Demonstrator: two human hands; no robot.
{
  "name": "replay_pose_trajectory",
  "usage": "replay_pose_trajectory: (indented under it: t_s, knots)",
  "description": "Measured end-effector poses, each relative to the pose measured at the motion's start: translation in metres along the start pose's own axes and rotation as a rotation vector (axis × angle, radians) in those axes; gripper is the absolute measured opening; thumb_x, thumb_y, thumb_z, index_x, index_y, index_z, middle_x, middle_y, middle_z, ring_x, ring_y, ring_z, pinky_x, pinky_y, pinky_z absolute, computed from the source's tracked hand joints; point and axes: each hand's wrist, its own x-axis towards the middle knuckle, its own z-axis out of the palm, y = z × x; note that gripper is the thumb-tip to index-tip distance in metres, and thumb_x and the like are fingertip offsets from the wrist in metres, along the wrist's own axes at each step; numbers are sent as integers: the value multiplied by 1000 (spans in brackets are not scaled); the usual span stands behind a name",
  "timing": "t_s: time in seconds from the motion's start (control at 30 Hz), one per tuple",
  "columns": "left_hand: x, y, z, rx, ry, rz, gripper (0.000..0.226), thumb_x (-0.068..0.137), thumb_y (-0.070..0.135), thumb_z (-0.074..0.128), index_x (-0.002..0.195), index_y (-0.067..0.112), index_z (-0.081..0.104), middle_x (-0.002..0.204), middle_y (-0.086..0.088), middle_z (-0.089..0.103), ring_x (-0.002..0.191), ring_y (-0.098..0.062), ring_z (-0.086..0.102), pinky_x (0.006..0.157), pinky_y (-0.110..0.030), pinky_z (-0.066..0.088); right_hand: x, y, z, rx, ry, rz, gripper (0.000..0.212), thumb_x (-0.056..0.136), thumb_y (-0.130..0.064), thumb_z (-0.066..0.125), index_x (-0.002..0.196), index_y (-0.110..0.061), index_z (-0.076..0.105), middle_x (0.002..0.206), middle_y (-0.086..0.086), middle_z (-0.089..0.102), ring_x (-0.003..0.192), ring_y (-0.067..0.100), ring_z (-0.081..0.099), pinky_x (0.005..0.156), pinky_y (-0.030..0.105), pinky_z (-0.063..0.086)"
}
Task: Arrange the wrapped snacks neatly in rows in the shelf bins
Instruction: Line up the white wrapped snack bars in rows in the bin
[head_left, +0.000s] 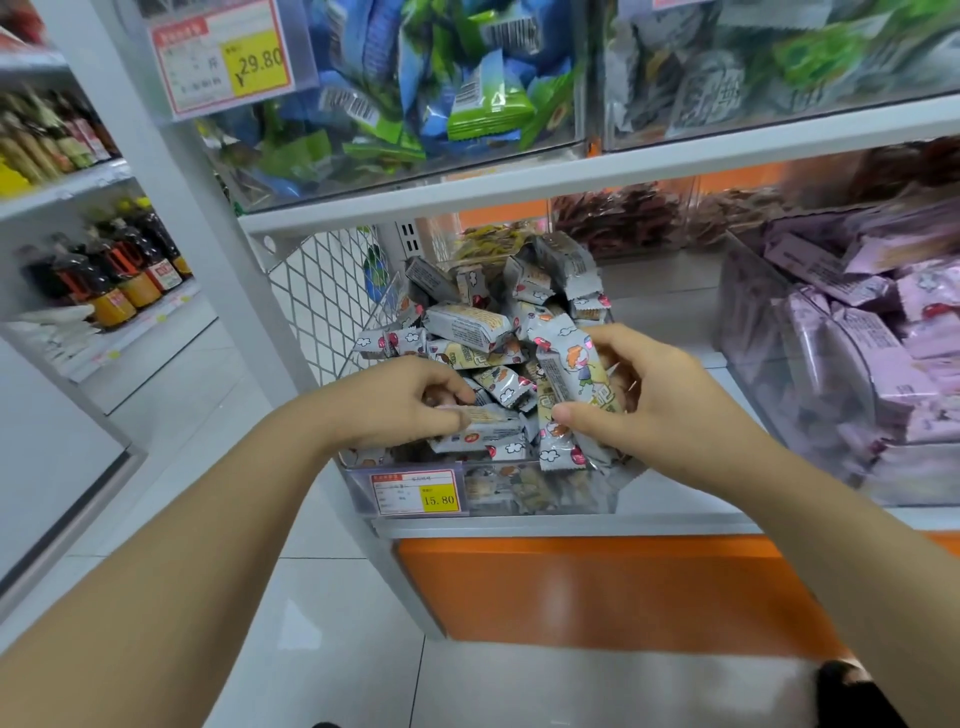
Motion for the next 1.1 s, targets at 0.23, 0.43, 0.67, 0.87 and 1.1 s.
replay_pose_trajectory:
  t_s: [0.23,0.43,0.67,0.87,1.1]
  knots:
    - [-4,12,12,-83,90,53,11,89,35,61,97,30,67,89,3,67,67,0,58,65,-15,48,-1,-2,2,-6,11,14,57,74,-38,74,124,-27,50,75,-10,43,57,4,37,55,15,35]
    - [-10,17,13,-179,-53,67,41,79,40,74,118,33,61,94,12,66,71,-1,62,78,-23,50,-4,-7,-2,66,-16,16,47,75,-31,77,114,-32,50,82,-11,57,64,-2,52,55,10,38]
    - [-19,5,12,-390,398,107,26,81,29,72,102,37,61,94,-4,66,83,-30,68,82,-51,54,-5,-7,-3,71,-29,53,37,70,-43,75,89,-30,46,73,-4,35,56,3,33,53,15,32]
    - [-38,24,4,-483,664,197,24,80,32,71,99,35,57,71,7,61,64,-10,53,55,-18,43,-8,-21,-6,286,-97,61,31,74,-31,76,80,-14,51,64,-2,31,45,2,34,47,9,31]
    - [-38,54,11,-581,468,226,38,65,43,82,93,30,59,79,2,68,71,-17,63,76,-45,54,-11,-26,0,536,-282,44,58,67,-28,84,112,-4,57,96,16,65,79,20,63,71,34,54]
